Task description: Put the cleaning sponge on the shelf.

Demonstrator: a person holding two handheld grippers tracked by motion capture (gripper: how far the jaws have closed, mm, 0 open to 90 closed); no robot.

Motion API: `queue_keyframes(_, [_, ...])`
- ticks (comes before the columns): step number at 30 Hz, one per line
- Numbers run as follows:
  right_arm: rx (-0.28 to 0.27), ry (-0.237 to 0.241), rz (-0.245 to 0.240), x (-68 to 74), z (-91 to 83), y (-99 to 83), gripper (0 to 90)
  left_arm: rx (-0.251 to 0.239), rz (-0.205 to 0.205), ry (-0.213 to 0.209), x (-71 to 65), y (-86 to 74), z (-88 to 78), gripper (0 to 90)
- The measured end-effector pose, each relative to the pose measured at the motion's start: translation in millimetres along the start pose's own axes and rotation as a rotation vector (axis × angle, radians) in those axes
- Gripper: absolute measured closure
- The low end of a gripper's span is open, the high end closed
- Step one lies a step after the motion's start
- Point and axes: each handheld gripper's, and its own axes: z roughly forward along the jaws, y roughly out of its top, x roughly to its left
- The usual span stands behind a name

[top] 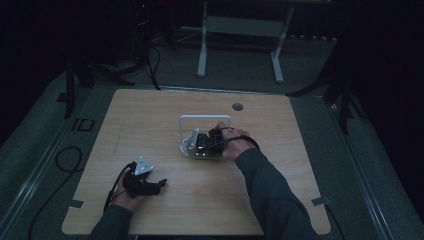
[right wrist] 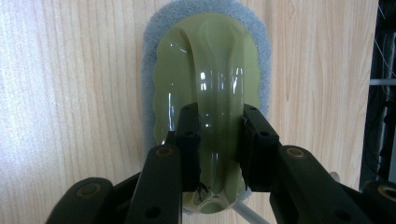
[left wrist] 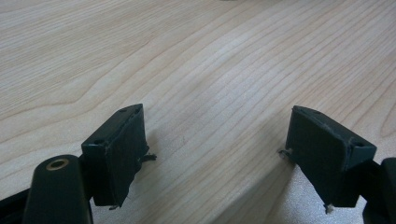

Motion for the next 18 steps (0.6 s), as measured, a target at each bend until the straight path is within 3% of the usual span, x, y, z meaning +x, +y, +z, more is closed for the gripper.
queue_keyframes(18, [-0.001,-0.024,-0.024,-3.9,3.5,5.5,71.5,0.0,0.0,0.0,-0.1,0.0,0.0,20.5])
